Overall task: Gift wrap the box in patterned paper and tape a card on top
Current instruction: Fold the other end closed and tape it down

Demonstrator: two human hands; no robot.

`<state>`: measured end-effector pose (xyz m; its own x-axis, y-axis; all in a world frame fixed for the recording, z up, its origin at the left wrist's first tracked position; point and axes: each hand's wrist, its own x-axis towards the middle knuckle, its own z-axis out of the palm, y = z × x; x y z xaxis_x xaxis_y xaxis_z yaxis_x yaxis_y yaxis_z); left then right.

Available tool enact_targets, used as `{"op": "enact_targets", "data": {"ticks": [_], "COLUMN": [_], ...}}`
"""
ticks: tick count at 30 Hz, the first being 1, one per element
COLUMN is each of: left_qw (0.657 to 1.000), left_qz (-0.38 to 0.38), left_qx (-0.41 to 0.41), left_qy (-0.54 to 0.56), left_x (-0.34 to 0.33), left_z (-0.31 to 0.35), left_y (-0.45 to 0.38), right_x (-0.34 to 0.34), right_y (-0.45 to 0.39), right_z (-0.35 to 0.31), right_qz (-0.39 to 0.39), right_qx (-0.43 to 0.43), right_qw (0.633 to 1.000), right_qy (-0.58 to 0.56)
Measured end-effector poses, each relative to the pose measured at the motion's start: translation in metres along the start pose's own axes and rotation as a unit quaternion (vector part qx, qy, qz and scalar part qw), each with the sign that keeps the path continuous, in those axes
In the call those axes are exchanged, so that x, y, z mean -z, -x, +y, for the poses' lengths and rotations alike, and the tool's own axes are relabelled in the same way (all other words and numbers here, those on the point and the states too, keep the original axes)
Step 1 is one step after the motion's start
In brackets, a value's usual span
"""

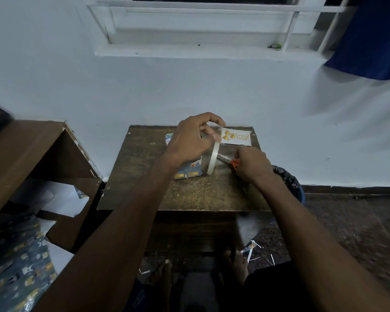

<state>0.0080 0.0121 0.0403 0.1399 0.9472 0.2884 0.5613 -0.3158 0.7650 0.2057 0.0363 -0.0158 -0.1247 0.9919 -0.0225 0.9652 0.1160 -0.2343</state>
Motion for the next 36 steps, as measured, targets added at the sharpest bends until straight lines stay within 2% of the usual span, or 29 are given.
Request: {"op": "enact_targets", "data": {"ticks": [3,6,8,13,21,36], "left_qw": [1.000,1.000,1.000,0.999,0.998,0.997], "left_qz": [-0.010,-0.017,-0.012,-0.011,-0.011,-0.021], "left_qx": [0.003,0.000,-0.006,0.001,-0.008,-0.019], "left_qy": [0.003,-0.013,-0.024,-0.030,-0.061,-0.077], "left_x": [0.003,0.003,0.002,0.002,0.001,0.001], "left_z": [0.001,0.003,0.003,0.004,0.004,0.002], "left_y": [0.000,0.001,0.002,0.001,0.001,0.001], "right_x": [0.012,0.025,0.031,0.040,0.047,0.042], "right_y": [-0.005,-0.006,-0.004,-0.003,0.002,0.001], "right_z": [0.008,0.024,0.033,0.044,0.036,0.025], "right_qz": [-0.021,-0.041,-0.025,-0.005,-0.029,0.050], "right_qx": [-0.014,-0.016,0.005,0.064,0.096,0.125], "right_qw": [0.999,0.988,0.979,0.966,0.961,0.958], "right_qy": [-0.045,-0.148,-0.202,-0.249,-0.256,-0.252]}}
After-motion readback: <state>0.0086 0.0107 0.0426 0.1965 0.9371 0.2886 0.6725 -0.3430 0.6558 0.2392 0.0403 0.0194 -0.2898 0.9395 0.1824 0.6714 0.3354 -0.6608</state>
